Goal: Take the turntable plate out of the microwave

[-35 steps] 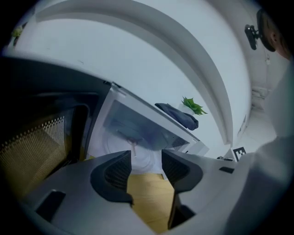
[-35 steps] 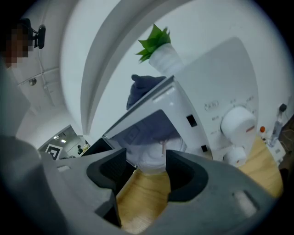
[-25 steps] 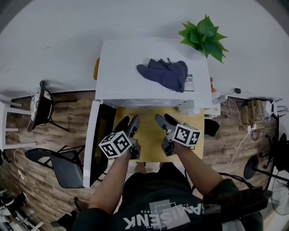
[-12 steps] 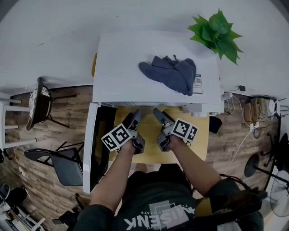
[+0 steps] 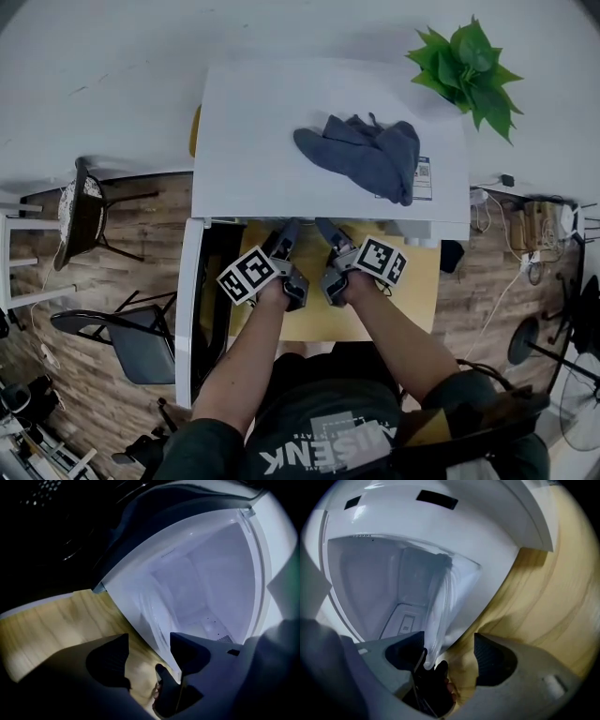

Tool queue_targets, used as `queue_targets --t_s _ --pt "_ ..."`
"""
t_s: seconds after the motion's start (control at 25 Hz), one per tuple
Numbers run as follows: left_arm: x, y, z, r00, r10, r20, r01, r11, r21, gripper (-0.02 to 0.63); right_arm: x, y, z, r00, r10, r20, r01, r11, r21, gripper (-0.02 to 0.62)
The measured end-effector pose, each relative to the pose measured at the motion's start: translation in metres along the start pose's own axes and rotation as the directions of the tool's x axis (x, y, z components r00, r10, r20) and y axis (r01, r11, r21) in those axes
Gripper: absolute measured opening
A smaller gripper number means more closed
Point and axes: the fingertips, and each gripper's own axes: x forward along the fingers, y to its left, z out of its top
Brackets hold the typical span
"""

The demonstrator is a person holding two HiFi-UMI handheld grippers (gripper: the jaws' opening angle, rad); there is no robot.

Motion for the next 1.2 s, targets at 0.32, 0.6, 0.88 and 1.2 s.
queue_targets --t_s 0.32,0.6,0.88,1.2 --pt "0.010 0.000 0.005 0.999 -0.036 0.017 0.037 0.997 -0.067 0.261 0.011 -0.001 0.007 0.999 0.007 0.033 -0.010 0.994 0.109 0.307" --pt "0.015 -0.001 0.006 0.997 -0.075 0.013 0.076 0.991 -0.112 0.261 0.012 -0.002 0.007 0.999 0.023 0.037 -0.029 0.987 0.160 0.228" --pt "0.009 -0.006 0.000 0.995 -0.096 0.003 0.096 0.991 -0.093 0.188 0.005 0.001 0.000 0.998 0.054 0.024 -0.057 0.987 0.152 0.194" --pt "-0.001 -0.012 -0.008 0.994 -0.106 0.009 0.106 0.993 -0.053 0.128 -0.006 0.012 -0.006 0.994 0.104 0.017 -0.105 0.988 0.116 0.069"
